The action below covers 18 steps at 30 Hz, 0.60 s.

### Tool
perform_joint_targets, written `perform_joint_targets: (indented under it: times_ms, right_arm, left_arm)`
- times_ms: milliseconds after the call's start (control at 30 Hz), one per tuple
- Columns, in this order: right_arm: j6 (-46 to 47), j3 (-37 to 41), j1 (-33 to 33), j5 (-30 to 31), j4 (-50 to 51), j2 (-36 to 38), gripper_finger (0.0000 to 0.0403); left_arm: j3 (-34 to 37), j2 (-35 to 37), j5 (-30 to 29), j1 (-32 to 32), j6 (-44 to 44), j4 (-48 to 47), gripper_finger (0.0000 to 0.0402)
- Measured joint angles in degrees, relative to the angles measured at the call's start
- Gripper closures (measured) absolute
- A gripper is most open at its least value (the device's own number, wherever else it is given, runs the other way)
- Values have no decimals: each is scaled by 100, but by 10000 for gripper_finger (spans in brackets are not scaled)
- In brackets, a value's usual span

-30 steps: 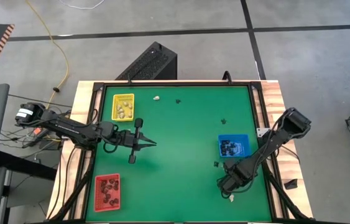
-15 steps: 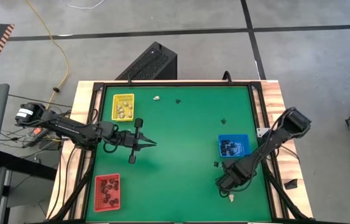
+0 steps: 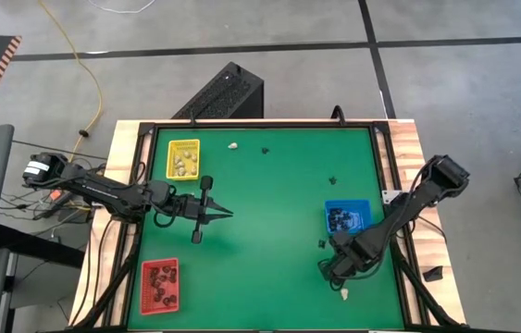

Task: Sort Halloween decoration
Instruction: Put the black spider toy into the blue bin

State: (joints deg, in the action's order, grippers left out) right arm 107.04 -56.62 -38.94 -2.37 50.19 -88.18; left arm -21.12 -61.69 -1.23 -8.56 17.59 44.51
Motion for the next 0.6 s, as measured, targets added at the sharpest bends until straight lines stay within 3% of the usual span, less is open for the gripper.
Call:
perform_joint_targets:
  times_ms: [167,433,600]
  right_arm:
    - [-599,0,73,-55,-258,-122,318]
    - [-1467,0,85,-57,-359,-118,216]
    - [-1685,13,83,-55,-590,-118,178]
  left_arm:
    - [-1,0,0,0,21,0,386]
    - [-1,0,0,0,17,-2,386]
    - [-1,0,0,0,19,-2,386]
